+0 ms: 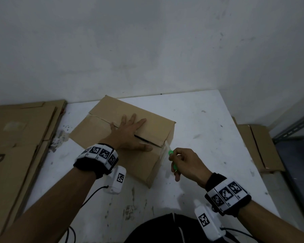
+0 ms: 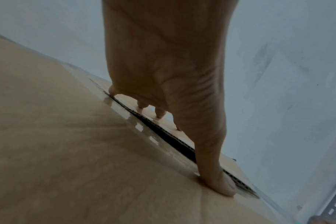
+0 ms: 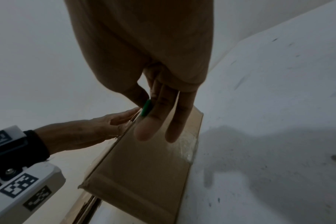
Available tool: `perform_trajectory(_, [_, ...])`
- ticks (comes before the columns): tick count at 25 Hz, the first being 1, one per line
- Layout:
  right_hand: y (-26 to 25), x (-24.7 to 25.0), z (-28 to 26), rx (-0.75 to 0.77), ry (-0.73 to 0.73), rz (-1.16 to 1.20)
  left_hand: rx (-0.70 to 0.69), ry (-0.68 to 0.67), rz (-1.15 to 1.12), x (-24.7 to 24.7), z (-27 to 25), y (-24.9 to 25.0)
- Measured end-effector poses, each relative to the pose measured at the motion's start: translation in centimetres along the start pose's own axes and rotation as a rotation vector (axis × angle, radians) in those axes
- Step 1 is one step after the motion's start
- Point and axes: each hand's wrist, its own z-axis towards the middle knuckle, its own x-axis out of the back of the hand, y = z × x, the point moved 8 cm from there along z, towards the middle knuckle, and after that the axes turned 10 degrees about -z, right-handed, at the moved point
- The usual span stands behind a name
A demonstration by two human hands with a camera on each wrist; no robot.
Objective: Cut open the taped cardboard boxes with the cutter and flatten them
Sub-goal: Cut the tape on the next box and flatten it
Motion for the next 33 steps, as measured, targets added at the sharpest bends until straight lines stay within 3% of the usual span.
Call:
perform_trajectory(5, [-0.7,0.6,1.6,-0.037,0.048,0.018,0.012,-0.007,-0.001,0.0,0.0,-0.1])
perform_trajectory(8, [-1.8,1.8,2.9,0.004,0.080,-0.087,0.013,-0.013,0.001,-0.1,-0.1,0.0])
perform_trajectory(15, [-1.5,1.0,1.9,0.031,-0.085,-0.173,0.006,-0.023,-0.009,-0.4,0.0,-0.4])
perform_trajectory(21, [-1.5,1.1,1.4,0.012,-0.093,-0.136,0.004,-0.017,-0.009,-0.1,-0.3,-0.2])
perform_trajectory(24, [-1.4,1.8,1.7,-0.039,-0.029,-0.070,-0.010,0.037,0.015,0.6,-0.4,-0.1])
perform_trajectory(27, [-0.7,3.3,1.4,-0.107,0.142,0.058,-0.021,0.139,-0.064,2.2,-0.7,-0.6])
perform_trajectory(30, [-0.7,4.5,1.4,-0.079,0.304,0.161,0.014,0.181,-0.114,2.2,-0.9,-1.7])
perform_trajectory(31, [-1.3,4.5,1.7,-0.031,0.331,0.109,0.041,0.194,-0.134,1.9,-1.0,-2.3])
perform_trajectory(33, [-3.8,4.0,2.4,0.142,0.361,-0.206,0.107,0.246,-0.206,1.2,-1.5,-3.2])
